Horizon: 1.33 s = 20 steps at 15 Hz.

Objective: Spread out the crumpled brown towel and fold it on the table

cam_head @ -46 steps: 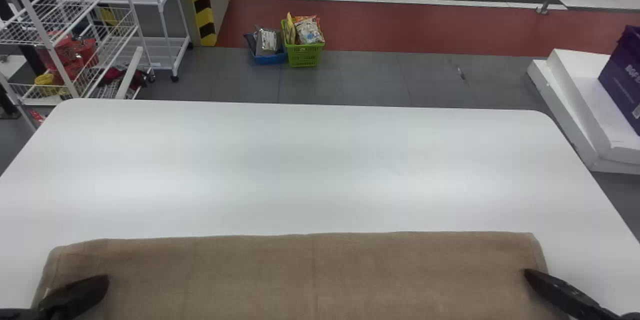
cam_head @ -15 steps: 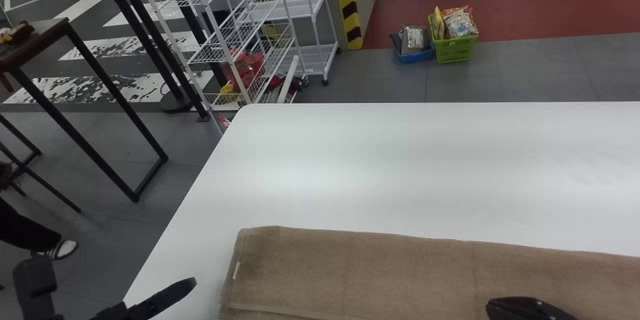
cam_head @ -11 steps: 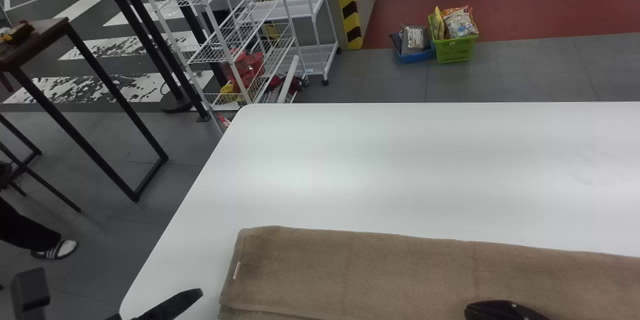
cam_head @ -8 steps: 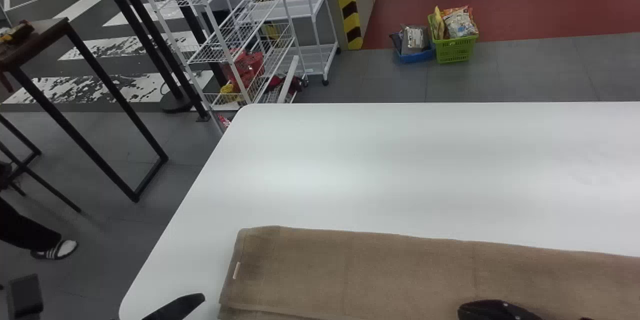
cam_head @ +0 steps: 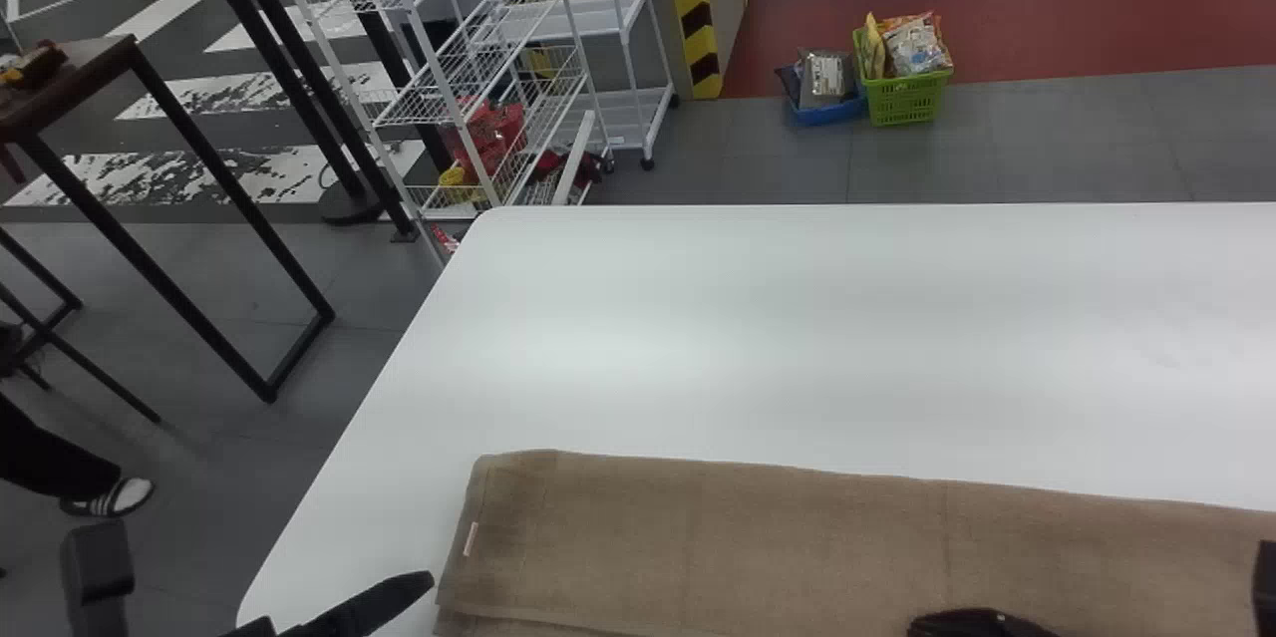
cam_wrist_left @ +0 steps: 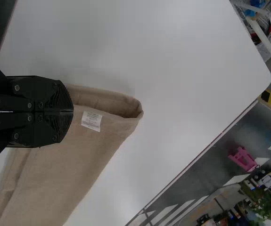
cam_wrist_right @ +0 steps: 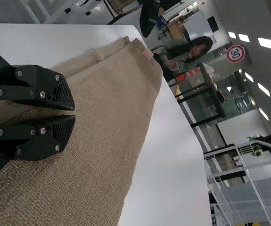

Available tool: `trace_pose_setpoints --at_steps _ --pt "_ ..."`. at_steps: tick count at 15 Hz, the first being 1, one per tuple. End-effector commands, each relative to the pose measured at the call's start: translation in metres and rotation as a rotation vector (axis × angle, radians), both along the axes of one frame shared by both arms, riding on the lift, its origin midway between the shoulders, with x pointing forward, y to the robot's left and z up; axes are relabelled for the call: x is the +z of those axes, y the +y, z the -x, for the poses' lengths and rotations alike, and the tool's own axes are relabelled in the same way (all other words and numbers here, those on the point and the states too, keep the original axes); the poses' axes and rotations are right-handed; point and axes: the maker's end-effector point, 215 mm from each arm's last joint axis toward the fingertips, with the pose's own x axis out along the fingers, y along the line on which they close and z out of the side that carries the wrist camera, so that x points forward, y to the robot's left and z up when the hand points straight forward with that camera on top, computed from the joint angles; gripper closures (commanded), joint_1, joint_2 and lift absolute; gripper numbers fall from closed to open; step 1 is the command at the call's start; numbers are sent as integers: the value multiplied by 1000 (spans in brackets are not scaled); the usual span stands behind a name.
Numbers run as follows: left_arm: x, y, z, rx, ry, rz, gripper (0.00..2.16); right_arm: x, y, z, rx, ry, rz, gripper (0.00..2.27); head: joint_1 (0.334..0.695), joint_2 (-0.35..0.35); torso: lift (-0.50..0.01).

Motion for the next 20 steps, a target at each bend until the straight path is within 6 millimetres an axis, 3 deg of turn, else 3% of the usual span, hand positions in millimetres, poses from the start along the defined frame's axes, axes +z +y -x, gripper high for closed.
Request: trace_pose_setpoints --at_steps 1,5,6,7,10,12,13,20 --pt "-1 -3 1 -5 0 6 1450 -1 -3 -1 -7 2 3 974 695 350 -127" --pt "-3 -10 1 -21 5 9 1440 -5 -6 -2 -12 6 6 974 695 350 -127" --pt "-2 -8 -4 -26 -11 -12 1217 -6 -6 -1 -11 9 6 974 695 350 -127" --pt "-1 -3 -7 -30 -27 -45 1136 -7 -6 -2 -12 11 6 974 695 350 -127" --pt "-1 0 -9 -30 -32 -67 1129 -9 -12 -3 -22 15 9 974 695 350 -127" --pt "-4 3 -9 -42 -42 -103 630 -10 -13 -4 -25 20 7 974 695 350 -127" --pt "-4 4 -9 -44 -45 -111 552 -11 -13 -5 -25 20 7 974 695 350 -127" --pt "-3 -18 -6 -95 -56 -63 562 -16 -17 -7 -34 33 7 974 695 350 -127"
